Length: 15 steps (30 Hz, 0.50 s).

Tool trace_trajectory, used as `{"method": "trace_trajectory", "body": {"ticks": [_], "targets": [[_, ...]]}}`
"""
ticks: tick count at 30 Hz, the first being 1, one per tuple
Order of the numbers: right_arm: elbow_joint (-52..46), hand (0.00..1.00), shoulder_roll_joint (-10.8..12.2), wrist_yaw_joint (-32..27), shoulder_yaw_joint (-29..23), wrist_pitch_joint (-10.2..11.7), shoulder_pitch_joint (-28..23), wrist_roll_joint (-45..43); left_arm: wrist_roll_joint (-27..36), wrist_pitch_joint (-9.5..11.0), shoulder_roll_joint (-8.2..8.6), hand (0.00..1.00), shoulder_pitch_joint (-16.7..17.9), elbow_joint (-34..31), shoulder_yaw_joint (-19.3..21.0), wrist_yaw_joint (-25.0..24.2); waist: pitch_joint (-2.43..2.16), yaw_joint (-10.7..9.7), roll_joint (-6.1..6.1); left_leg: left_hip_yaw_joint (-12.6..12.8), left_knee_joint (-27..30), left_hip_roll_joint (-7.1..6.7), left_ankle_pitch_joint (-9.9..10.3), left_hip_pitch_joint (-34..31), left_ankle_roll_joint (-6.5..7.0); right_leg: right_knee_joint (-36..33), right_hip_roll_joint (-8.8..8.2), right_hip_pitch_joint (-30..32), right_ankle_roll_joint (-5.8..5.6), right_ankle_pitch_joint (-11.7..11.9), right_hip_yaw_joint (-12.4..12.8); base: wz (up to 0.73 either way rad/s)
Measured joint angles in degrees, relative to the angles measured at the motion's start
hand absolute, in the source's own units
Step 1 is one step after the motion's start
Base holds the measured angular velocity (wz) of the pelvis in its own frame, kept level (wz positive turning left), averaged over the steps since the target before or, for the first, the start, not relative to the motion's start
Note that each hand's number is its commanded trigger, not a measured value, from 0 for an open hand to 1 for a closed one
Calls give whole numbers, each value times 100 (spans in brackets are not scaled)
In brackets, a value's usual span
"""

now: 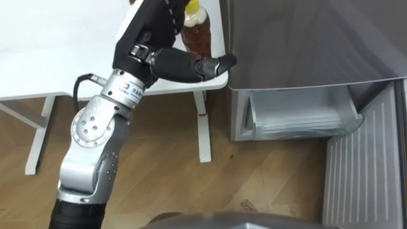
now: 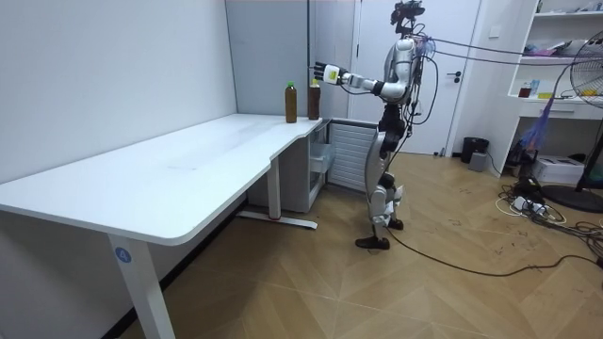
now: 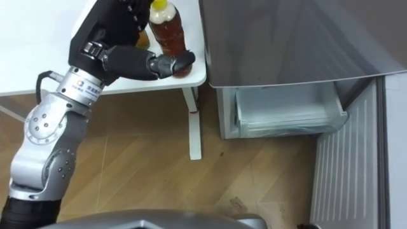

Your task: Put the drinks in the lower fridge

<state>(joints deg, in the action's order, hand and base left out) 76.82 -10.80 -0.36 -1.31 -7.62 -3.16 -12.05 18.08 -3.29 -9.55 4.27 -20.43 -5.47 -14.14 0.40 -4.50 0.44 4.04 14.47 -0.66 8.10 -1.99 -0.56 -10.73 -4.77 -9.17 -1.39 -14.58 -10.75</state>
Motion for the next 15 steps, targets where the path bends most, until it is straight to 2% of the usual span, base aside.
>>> {"method": "trace_trajectory", "body": {"ticks": [15], "targets": [[-37,0,14,-151,8,62,-59,-152,43,12,4,0,2,20,197,150,-8,13,26,67,-83,-7,-14,60,13,86,2,-4,-12,-3,133,-3]]}}
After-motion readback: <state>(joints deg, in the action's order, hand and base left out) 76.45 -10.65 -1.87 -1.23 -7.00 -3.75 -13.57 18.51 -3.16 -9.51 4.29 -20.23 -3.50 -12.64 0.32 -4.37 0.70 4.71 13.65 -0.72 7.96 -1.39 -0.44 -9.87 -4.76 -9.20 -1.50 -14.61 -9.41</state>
